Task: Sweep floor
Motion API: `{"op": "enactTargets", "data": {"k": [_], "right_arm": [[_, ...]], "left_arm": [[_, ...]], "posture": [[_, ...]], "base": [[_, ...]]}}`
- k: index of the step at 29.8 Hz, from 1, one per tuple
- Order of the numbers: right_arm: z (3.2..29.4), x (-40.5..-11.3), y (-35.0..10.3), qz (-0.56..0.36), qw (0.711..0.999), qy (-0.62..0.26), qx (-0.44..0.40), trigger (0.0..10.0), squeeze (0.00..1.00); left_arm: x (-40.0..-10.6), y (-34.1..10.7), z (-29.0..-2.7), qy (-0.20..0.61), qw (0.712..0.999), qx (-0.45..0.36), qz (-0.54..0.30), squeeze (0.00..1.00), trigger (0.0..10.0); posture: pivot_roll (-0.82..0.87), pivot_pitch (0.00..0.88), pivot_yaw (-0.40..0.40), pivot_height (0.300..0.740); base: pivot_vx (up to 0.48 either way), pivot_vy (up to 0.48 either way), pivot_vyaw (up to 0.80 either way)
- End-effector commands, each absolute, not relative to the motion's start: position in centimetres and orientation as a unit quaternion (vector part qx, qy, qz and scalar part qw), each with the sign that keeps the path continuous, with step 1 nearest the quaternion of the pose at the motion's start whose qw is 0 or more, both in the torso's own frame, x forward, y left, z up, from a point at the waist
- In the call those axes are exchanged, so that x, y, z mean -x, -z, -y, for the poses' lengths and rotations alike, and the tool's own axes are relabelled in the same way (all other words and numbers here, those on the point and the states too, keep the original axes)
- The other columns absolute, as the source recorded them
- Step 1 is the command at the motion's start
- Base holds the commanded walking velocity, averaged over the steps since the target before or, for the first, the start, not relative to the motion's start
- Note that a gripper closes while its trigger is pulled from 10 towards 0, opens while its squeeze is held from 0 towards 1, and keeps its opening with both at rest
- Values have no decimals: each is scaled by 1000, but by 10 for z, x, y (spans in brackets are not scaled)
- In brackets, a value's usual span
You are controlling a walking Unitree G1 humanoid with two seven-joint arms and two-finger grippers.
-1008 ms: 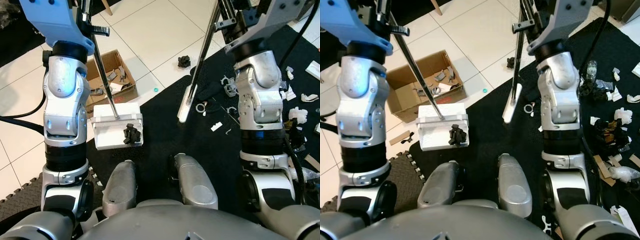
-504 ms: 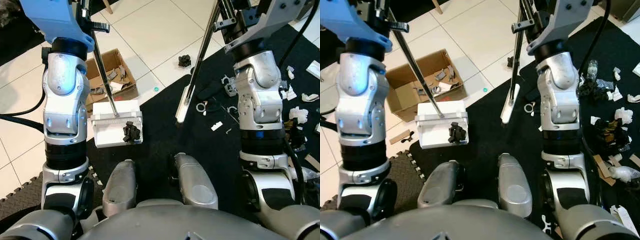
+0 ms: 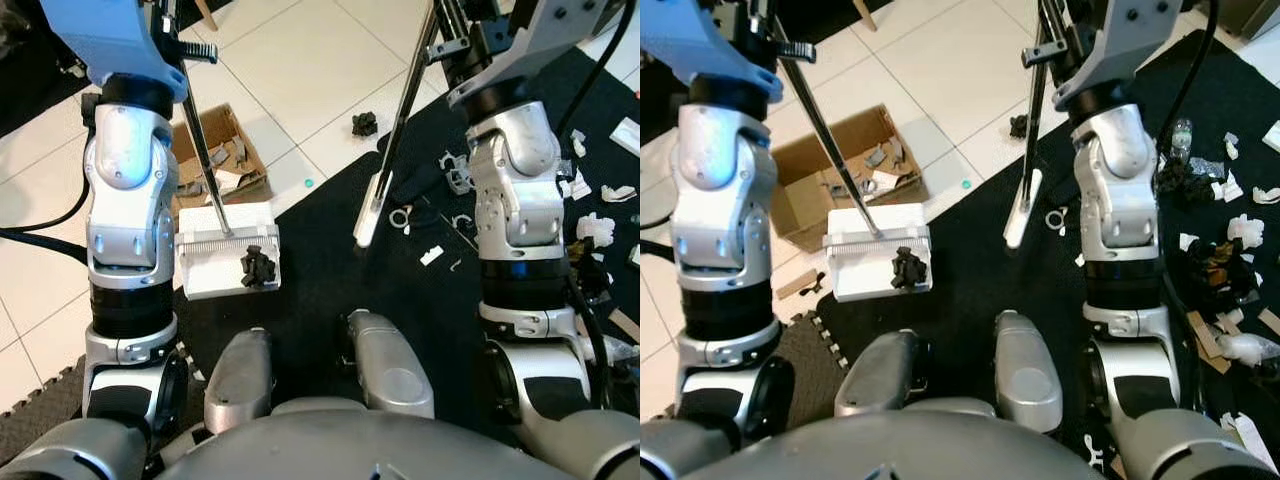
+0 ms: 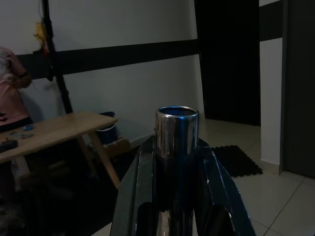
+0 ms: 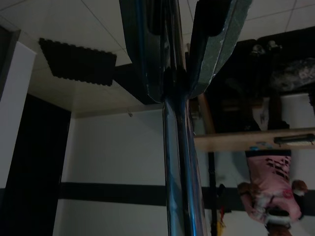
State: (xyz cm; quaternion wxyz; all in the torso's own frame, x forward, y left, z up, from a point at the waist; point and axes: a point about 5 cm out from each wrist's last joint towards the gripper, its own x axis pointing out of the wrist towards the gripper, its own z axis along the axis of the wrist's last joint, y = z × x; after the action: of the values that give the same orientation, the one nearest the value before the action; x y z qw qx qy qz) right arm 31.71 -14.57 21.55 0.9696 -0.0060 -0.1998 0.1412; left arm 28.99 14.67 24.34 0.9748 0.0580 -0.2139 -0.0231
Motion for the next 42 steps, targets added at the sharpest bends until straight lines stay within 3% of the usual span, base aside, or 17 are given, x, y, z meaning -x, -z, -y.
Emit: {"op": "enactTargets", "data": {"k": [1, 13, 42], "right_arm": [[139, -316, -223, 216, 964, -152, 10, 10000, 0], [140, -318, -222, 212, 966, -146, 11, 10000, 0], [141, -319, -222, 211, 967, -145, 11, 10000, 0]], "left_arm": [[-287, -252, -151, 11, 969, -68, 237, 0, 10000], [-287, -252, -150, 12, 969, -68, 236, 0, 10000], [-288, -251, -149, 13, 969, -67, 236, 0, 10000]], "posture": [[-7, 35, 38, 740], [-7, 34, 39, 740], [-11, 28, 38, 740]], "base": [[435, 0, 669], [430, 0, 589], [429, 0, 0]]}}
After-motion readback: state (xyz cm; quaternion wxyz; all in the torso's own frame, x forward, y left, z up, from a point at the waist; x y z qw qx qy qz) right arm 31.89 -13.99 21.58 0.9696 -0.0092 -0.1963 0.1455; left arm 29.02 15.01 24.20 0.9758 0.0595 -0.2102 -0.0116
